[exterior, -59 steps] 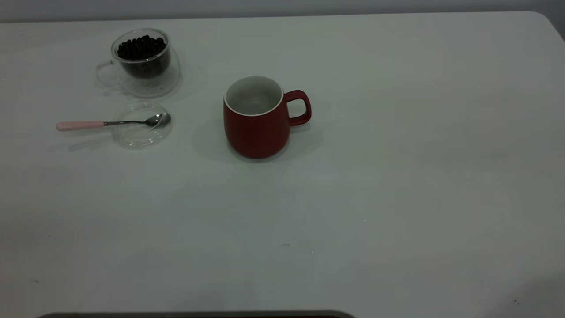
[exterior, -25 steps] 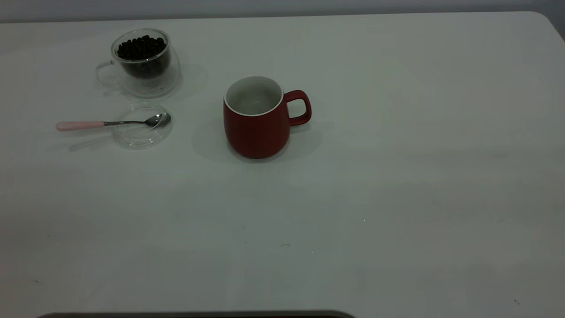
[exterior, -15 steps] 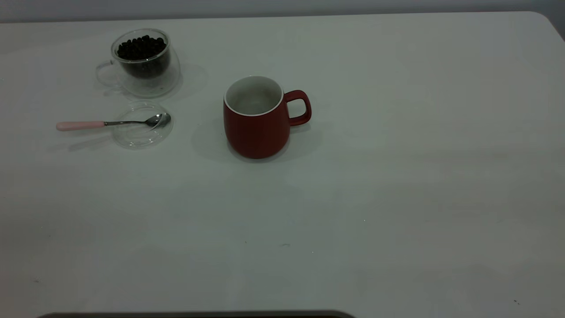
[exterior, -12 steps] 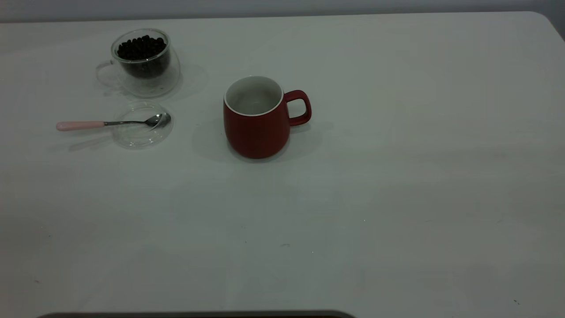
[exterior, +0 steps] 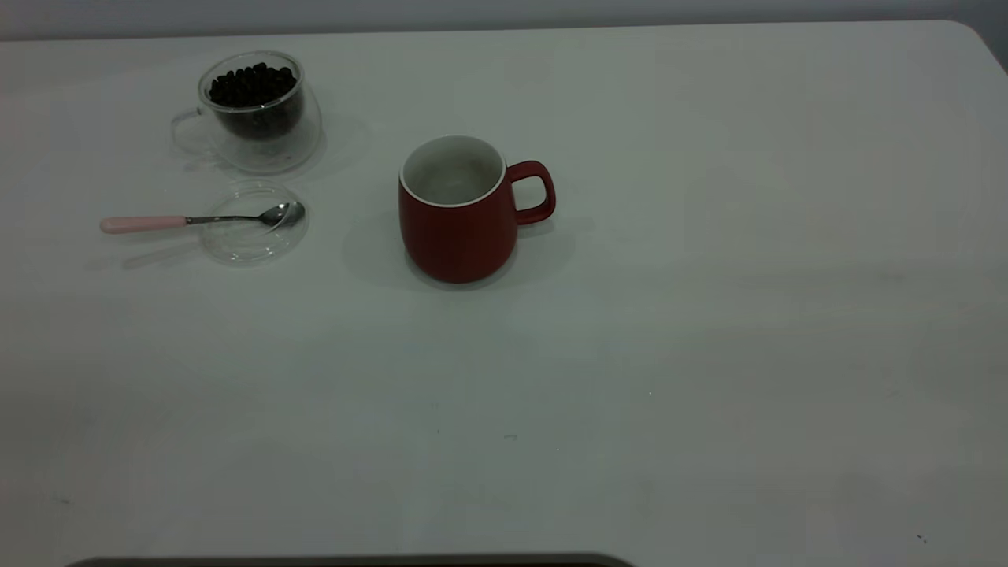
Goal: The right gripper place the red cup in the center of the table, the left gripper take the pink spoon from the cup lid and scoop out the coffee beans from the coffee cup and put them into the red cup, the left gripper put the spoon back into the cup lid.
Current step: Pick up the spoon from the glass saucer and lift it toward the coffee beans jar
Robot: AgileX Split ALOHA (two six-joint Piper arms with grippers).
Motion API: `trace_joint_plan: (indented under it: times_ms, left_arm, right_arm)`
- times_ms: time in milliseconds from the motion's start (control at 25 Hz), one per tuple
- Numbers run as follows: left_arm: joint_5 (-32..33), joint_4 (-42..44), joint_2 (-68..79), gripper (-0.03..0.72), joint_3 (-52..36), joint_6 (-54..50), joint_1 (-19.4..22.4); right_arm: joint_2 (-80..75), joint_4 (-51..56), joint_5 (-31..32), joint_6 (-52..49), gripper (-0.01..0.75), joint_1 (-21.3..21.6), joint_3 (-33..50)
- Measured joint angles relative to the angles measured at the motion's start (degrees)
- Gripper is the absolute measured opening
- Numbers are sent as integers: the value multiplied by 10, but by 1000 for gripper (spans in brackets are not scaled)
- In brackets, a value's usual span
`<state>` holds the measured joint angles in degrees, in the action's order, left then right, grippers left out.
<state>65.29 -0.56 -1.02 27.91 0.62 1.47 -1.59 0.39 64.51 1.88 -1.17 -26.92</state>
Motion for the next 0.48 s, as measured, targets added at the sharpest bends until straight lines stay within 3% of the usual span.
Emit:
trace_joint_plan:
  times_ms: [480]
  left_arm:
    - [-4,-9,3,589,1,-6,0]
  right_arm:
    - [0,0,0,1,590,0,0]
